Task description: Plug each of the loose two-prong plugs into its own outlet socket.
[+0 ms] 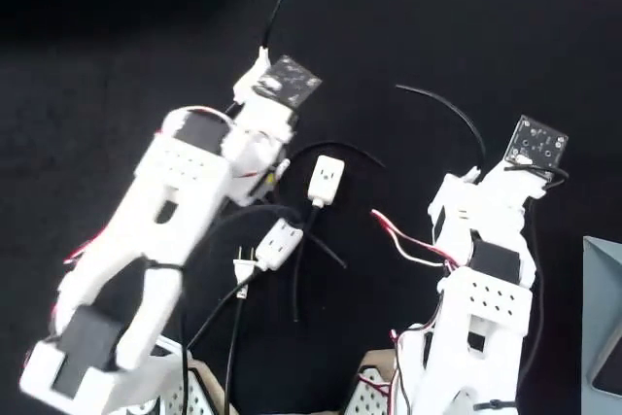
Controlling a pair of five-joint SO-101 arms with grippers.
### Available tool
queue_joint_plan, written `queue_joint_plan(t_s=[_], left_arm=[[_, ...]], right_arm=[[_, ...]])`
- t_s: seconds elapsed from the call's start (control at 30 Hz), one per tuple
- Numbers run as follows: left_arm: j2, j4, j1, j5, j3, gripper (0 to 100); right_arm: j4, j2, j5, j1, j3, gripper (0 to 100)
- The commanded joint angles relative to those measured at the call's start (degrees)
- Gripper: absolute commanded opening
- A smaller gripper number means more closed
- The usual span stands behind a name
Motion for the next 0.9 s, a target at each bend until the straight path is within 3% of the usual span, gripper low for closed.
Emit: queue_joint_plan(t_s=[0.0,0.17,0.3,0.43,0.63,0.77,0.87], left_arm=[[-6.95,5.98,-6.37,-11.69,-2.86,3],[-10.46,7.47,-15.16,-29.10,-2.86,3],[-13.36,-0.88,-20.70,-35.96,0.75,3],[-17.23,-12.22,-21.67,-41.49,12.26,3],[-30.59,-25.14,-18.77,-42.02,34.15,3],[-40.26,-29.98,-17.89,-37.80,45.93,4],[-45.89,-29.98,-17.27,-35.16,52.26,13]], right_arm=[[-0.88,-1.54,-0.70,-0.79,-0.40,1.1],[-0.88,-1.54,-0.70,-0.79,-0.40,1.1],[-0.88,-1.54,-0.70,-0.79,-0.40,1.1],[-0.88,-1.54,-0.70,-0.88,-0.40,1.1],[-0.88,-1.45,-0.70,-0.88,-0.40,1.1],[-0.88,-1.36,-0.70,-0.88,-0.40,1.1],[-0.97,-1.36,-0.70,-0.88,-0.48,1.1]])
